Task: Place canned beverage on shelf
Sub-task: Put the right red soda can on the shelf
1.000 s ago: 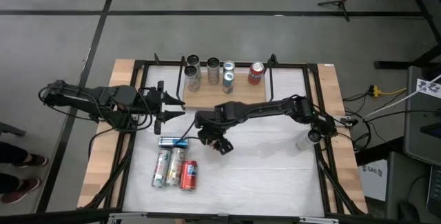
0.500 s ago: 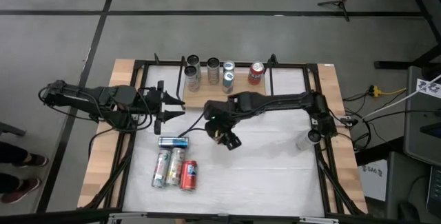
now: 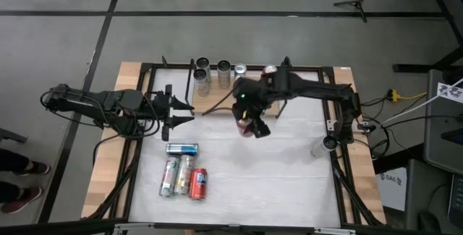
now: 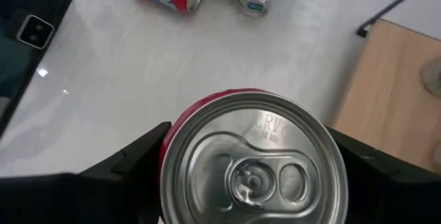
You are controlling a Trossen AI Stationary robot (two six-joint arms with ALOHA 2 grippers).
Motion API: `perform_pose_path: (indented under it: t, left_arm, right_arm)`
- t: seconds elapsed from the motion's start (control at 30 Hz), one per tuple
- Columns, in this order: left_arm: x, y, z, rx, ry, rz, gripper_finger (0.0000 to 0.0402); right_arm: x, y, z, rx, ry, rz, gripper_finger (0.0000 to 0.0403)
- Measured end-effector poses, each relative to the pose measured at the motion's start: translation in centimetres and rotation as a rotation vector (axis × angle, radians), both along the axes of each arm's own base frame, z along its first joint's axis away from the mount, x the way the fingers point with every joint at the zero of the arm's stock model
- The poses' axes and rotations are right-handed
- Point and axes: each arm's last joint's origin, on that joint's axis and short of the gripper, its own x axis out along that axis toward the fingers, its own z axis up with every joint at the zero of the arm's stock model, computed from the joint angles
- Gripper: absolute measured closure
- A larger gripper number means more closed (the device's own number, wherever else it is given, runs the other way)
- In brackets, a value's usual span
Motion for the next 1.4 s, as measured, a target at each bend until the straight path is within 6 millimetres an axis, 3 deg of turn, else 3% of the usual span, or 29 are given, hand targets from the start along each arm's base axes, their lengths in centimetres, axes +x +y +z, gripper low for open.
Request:
perform_pose_path:
  t: [0.23,0.6,0.87,1.13,1.4]
  left_arm:
    - [0.0,0.0,0.0,0.000,0.001,0.000,0.0243]
    - [0.0,0.0,0.0,0.001,0.003,0.000,0.0243]
    - [0.3,0.0,-0.3,0.071,0.030,-0.007,0.0243]
    - [1.2,-0.2,-0.9,0.088,0.069,-0.011,0.0243]
    - [2.1,-0.3,-1.5,0.093,0.101,-0.012,0.0243]
  right_arm:
    - [-1.2,-3.2,0.4,0.052,0.035,-0.052,0.0112]
    - [-1.7,-7.7,-3.1,0.086,0.144,-0.155,0.0113]
    - [-2.0,-10.3,-3.5,0.030,0.127,-0.235,0.0110]
    - [-2.8,-12.3,-3.5,0.037,0.137,-0.300,0.0111]
    - [-3.2,-12.4,-3.6,0.059,0.171,-0.300,0.0111]
